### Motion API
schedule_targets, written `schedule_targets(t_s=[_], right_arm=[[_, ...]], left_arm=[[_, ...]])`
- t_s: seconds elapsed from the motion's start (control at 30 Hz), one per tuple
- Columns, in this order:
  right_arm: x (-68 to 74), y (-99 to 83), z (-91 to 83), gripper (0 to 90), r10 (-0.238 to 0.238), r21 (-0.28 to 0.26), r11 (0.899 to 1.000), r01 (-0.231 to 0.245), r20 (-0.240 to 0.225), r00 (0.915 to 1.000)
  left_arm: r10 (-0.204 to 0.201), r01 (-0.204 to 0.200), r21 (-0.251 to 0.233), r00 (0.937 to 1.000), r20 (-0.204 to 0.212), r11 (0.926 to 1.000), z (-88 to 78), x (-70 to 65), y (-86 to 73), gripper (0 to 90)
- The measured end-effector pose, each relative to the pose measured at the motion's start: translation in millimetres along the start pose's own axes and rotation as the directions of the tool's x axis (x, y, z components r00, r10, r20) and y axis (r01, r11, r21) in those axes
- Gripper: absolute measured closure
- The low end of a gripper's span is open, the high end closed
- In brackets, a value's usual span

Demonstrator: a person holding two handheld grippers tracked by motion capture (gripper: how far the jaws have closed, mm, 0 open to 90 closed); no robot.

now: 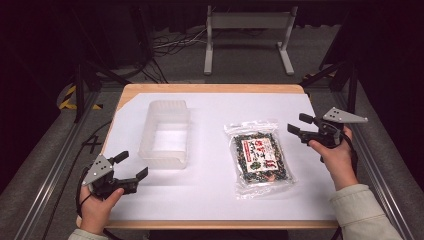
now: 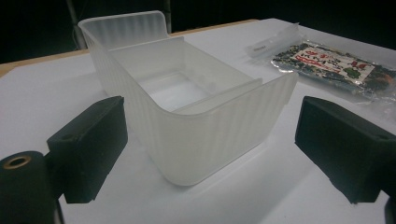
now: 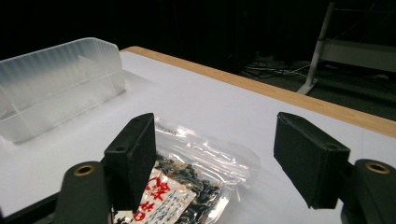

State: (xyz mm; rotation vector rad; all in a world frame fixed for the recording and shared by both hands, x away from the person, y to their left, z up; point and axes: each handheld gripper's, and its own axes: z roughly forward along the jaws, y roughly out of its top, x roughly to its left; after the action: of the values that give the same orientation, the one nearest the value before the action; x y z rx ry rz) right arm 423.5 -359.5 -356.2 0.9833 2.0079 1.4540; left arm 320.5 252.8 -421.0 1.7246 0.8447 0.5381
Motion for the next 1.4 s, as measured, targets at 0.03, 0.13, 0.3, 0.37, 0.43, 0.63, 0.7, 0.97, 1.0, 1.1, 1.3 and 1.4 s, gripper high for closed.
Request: schedule_targets(t_s=[0.03,0.13,0.3,0.37,0.43,0.63,0.7,0.97,1.0,1.1,1.3,1.4], right_arm=[[-1.5,0.8,1.9,31.1,0.000,0.003,1.000,0.000,0.002,1.0000],[-6.7,3.6,9.9,31.2,-0.004,0.006,1.000,0.004,0.011,0.9999],[-13.6,9.2,19.3,32.2,0.008,0.010,1.000,-0.008,0.011,0.9999],[-16.4,11.5,22.6,32.1,0.014,0.006,1.000,-0.014,0.008,0.9999],[-18.9,13.3,27.4,31.7,0.013,0.005,1.000,-0.013,0.003,0.9999],[-24.2,10.5,38.7,32.3,0.033,0.009,0.999,-0.033,-0.022,0.9992],[-26.7,6.5,46.3,30.5,0.021,0.011,1.000,-0.021,-0.025,0.9995],[-33.0,-7.1,63.9,28.7,0.028,0.008,1.000,-0.028,0.006,0.9996],[-33.8,-9.5,66.7,28.6,0.030,0.027,0.999,-0.030,0.001,0.9995],[-35.8,-16.9,74.5,27.2,0.045,0.079,0.996,-0.044,-0.014,0.9989],[-37.6,-24.6,83.7,27.0,0.076,0.128,0.989,-0.072,-0.023,0.9969],[-38.2,-28.8,87.5,31.3,0.092,0.169,0.982,-0.085,-0.037,0.9950]], left_arm=[[0.000,0.000,0.002,1.0000,0.002,1.0000,0.0,0.1,-0.2,10.1],[0.001,-0.001,0.007,1.0000,0.006,1.0000,0.3,-0.3,-1.0,10.1],[0.008,-0.008,0.009,1.0000,0.006,0.9999,1.0,-2.1,-1.3,10.1],[0.009,-0.009,0.010,0.9999,0.007,0.9999,1.2,-2.3,-1.4,10.1],[0.009,-0.009,0.012,1.0000,0.004,0.9999,1.3,-2.0,-1.6,10.0],[0.012,-0.013,0.017,0.9999,0.010,0.9998,2.2,-3.2,-2.4,10.0],[0.017,-0.017,0.021,0.9998,0.009,0.9996,2.7,-3.8,-2.7,10.0],[0.021,-0.021,0.020,0.9997,0.009,0.9996,3.4,-4.3,-3.4,9.7],[0.021,-0.021,0.020,0.9997,0.009,0.9996,3.4,-4.3,-3.4,9.7],[0.023,-0.023,0.019,0.9997,0.008,0.9996,3.5,-4.5,-3.7,9.7],[0.020,-0.020,0.023,0.9998,0.007,0.9995,2.9,-5.7,-4.5,9.7],[0.027,-0.027,0.027,0.9996,0.003,0.9993,1.0,-6.6,-5.9,9.6]])
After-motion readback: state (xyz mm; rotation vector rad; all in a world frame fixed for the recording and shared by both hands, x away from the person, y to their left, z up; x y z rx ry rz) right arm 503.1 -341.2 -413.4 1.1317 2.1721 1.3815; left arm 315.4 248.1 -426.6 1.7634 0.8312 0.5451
